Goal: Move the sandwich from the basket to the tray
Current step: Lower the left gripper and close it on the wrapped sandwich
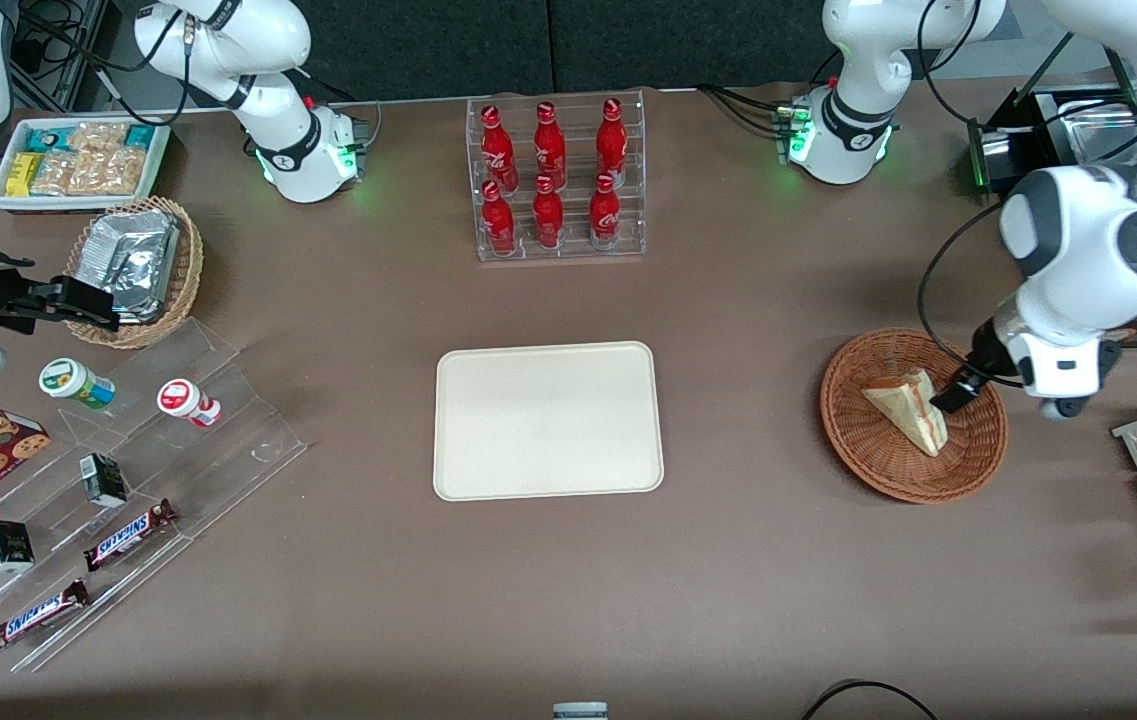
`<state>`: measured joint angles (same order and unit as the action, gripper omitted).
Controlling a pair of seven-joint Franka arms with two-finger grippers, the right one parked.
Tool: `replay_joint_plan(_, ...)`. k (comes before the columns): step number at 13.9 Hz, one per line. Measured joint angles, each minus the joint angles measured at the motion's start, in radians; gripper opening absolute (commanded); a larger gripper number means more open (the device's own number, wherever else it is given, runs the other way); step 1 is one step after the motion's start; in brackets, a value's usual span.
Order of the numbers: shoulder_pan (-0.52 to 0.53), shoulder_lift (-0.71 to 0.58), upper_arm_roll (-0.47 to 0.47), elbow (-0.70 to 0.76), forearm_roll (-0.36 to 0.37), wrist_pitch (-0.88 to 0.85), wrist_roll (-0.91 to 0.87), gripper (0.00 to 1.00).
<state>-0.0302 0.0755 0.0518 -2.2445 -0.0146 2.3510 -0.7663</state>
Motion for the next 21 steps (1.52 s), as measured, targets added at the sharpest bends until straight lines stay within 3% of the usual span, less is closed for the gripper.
replay_joint_plan(5, 0.000, -0.002, 0.000, -0.158, 0.000, 0.212, -0.008, 1.00)
replay_joint_plan(11, -0.002, 0.036, -0.001, -0.192, 0.000, 0.325, -0.018, 1.00)
replay_joint_plan(12, -0.003, 0.051, -0.002, -0.193, 0.000, 0.343, -0.020, 0.95)
replay_joint_plan(15, -0.005, 0.079, -0.005, -0.193, 0.000, 0.369, -0.037, 0.41)
replay_joint_plan(17, -0.008, 0.080, -0.006, -0.193, 0.000, 0.371, -0.058, 0.14)
replay_joint_plan(19, -0.010, 0.079, -0.009, -0.188, 0.000, 0.373, -0.068, 0.04)
replay_joint_plan(21, -0.012, 0.078, -0.013, -0.177, 0.000, 0.373, -0.070, 0.01)
